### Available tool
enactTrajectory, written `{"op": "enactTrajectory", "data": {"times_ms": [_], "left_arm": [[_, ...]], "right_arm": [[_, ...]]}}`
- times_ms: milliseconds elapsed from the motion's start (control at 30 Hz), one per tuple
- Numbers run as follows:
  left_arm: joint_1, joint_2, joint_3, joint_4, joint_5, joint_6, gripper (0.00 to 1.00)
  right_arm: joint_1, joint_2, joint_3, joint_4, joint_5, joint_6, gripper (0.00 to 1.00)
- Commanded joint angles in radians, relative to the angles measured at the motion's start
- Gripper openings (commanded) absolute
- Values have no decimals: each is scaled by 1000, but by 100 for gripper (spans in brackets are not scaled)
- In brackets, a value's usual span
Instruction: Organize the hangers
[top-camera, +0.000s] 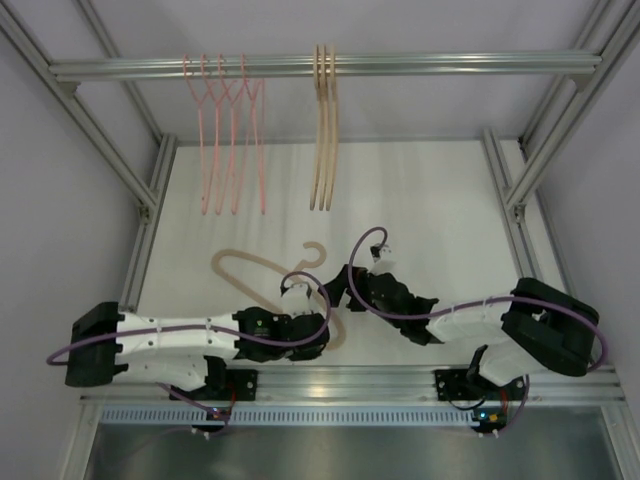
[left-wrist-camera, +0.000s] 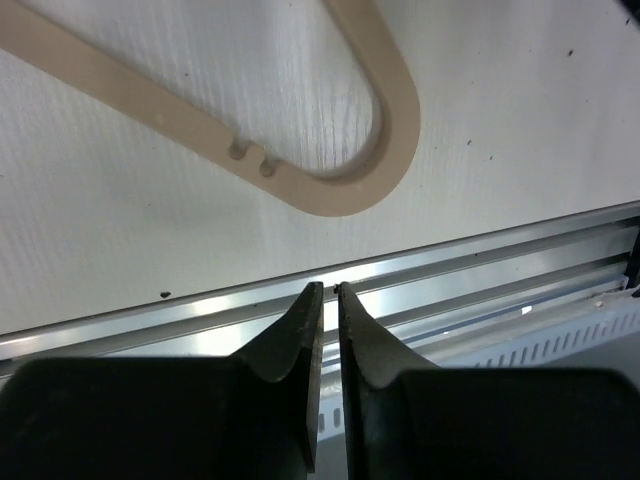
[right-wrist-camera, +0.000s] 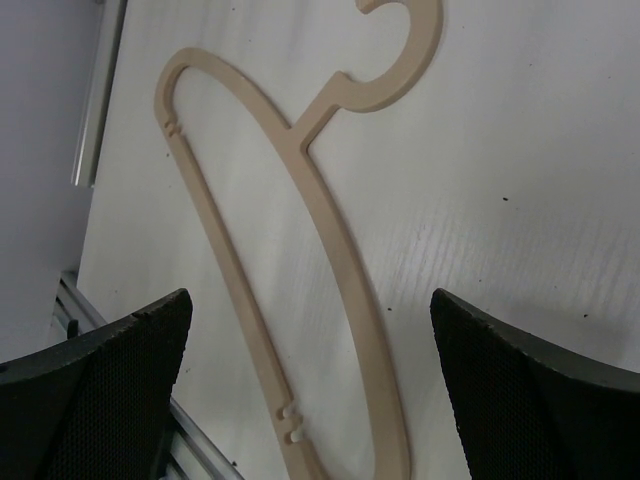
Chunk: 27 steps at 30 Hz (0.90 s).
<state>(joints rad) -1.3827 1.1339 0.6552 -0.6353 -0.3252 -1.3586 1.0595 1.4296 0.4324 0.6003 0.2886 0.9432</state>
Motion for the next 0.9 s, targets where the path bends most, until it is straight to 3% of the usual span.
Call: {"op": "enactTrajectory", "data": {"times_ms": [0, 333, 633, 867], "left_arm": [[7, -29, 34, -139, -106, -37, 17], [206, -145, -60, -165, -146, -37, 20], [260, -80, -57, -121, -193, -13, 20], [378, -59, -81, -60, -172, 58, 20]], "right_arm": [[7, -28, 26, -36, 12, -7, 99], [16, -205, -100, -134, -22, 124, 100], [54, -204, -110, -166, -71, 176, 100], [206, -192, -233, -56, 9, 431, 99]]}}
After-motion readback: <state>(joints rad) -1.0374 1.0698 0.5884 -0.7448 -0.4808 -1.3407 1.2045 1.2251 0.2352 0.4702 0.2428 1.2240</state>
